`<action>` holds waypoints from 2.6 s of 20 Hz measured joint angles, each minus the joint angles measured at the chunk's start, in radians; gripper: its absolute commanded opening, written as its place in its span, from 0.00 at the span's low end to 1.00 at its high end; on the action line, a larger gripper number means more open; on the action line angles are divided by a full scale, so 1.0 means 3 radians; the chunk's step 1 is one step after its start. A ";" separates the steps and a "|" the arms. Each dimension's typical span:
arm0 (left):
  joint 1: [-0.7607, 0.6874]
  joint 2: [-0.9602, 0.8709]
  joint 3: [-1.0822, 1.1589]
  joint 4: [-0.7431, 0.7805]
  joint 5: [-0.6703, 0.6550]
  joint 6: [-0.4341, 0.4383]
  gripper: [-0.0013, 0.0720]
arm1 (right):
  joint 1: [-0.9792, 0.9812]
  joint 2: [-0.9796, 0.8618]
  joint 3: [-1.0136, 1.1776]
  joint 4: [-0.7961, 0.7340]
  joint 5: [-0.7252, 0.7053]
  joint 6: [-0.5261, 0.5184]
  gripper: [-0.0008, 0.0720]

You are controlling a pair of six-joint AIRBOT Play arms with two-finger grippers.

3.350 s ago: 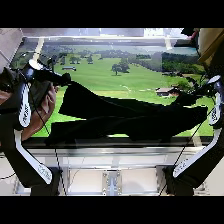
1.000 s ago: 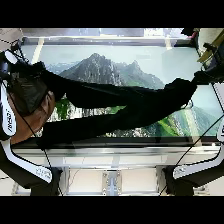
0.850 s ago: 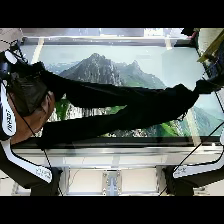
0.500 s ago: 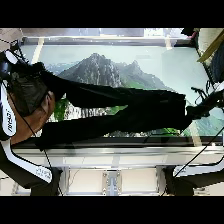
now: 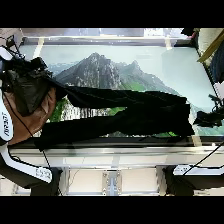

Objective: Fold the clothes and pants, and hang the long-sleeved shirts on hangers.

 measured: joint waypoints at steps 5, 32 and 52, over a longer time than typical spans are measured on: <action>0.0020 0.0664 -0.0359 0.0299 -0.0601 0.0071 0.99 | -0.0160 0.0357 0.0084 0.0055 -0.0130 -0.0076 0.45; 0.2087 0.3187 -0.4706 -0.0496 0.0000 -0.0151 0.85 | -0.0472 0.0539 -0.0374 0.1475 0.0285 -0.0300 0.44; 0.2117 0.2436 -0.4699 -0.0643 0.0217 0.0346 0.03 | -0.0472 0.0753 -0.0374 0.1598 0.0360 -0.0256 0.44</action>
